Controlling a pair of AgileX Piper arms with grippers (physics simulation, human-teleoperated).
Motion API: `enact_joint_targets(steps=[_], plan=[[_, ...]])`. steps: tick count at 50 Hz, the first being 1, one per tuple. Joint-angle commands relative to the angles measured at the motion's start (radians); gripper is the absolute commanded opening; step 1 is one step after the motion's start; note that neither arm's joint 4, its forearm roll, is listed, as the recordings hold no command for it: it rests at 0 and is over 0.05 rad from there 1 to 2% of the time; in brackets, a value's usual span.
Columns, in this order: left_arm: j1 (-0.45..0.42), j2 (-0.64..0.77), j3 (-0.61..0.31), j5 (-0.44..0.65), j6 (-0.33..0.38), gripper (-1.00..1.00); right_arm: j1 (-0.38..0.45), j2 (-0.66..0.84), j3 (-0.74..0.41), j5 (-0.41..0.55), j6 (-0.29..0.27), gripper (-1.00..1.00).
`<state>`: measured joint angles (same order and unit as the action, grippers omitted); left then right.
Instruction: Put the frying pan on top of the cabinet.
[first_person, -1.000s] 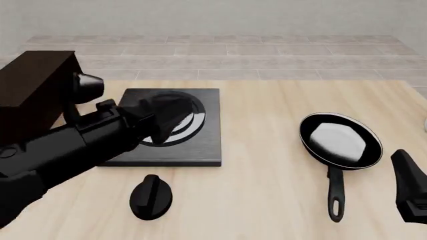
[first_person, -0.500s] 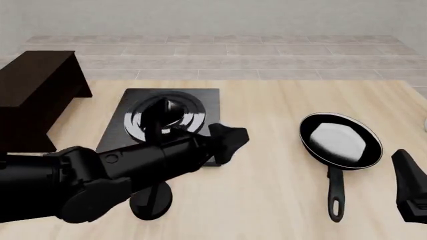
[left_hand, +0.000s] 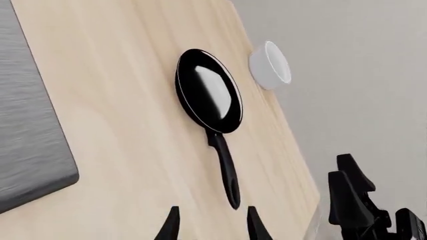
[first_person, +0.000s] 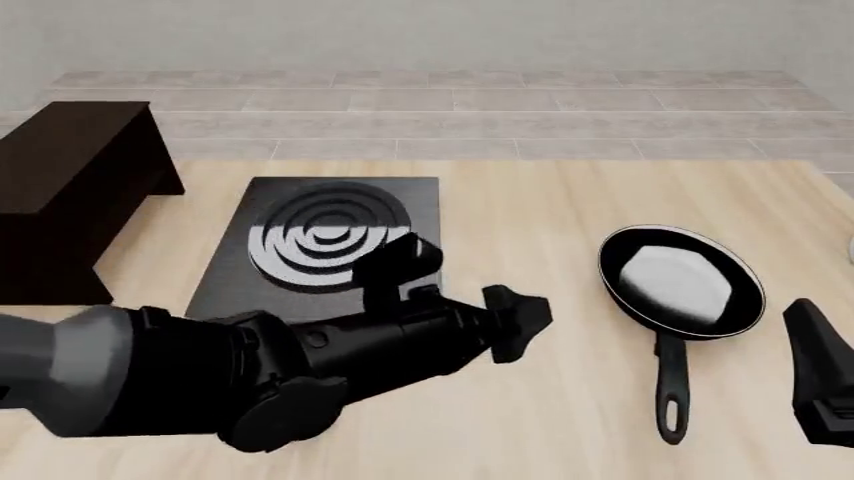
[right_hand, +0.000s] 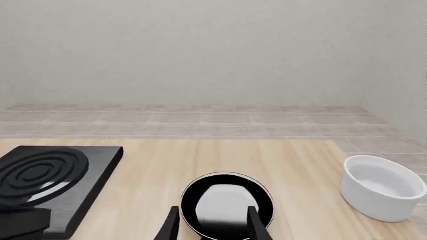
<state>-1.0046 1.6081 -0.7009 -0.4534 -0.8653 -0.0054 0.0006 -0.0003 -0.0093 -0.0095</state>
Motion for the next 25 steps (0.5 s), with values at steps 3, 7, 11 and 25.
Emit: enact_joint_targets(steps=[3, 7, 11, 25], plan=[[-0.04, 0.088, -0.044, -0.018, -0.014, 1.0, -0.002, 0.0, 0.0, -0.001, 0.002, 1.0], [-0.051, 0.101, -0.035, -0.05, -0.027, 1.0, -0.004, 0.0, 0.0, -0.001, 0.005, 1.0], [-0.061, 0.13, -0.043, -0.064, -0.026, 1.0, -0.002, 0.0, 0.0, 0.0, 0.002, 1.0], [-0.07, 0.185, -0.072, -0.107, -0.048, 1.0, 0.0, 0.0, 0.0, 0.0, -0.001, 1.0]])
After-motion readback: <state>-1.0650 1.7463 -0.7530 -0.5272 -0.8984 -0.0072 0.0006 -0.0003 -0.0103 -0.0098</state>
